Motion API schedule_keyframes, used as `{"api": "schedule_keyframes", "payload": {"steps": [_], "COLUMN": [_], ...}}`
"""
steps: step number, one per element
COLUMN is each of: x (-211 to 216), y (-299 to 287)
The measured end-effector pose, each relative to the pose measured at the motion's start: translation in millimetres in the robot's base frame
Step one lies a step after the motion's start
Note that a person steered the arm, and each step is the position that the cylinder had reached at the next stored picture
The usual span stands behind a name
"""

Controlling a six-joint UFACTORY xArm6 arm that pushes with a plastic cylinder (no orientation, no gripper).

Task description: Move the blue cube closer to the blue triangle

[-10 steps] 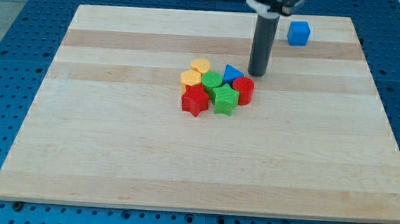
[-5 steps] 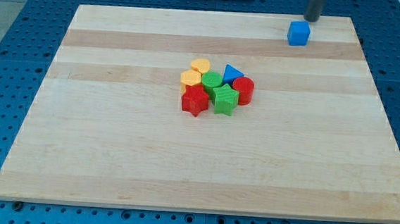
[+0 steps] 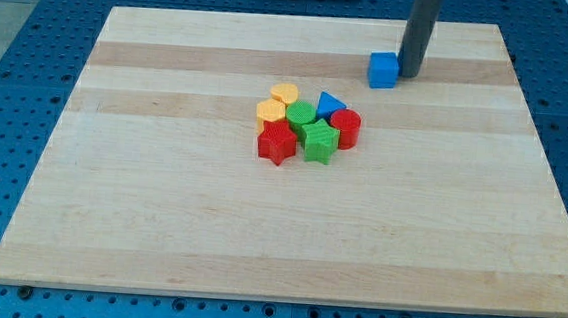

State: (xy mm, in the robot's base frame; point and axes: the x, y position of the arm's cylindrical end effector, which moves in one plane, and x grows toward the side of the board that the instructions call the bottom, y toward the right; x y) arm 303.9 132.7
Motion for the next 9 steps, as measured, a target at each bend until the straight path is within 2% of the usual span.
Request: {"api": "schedule_keyframes", "payload": {"steps": [1, 3, 5, 9], "x": [-18.3, -19.4, 9.1, 16.1], "y": [-16.0, -51.1, -61.6, -103.0]}}
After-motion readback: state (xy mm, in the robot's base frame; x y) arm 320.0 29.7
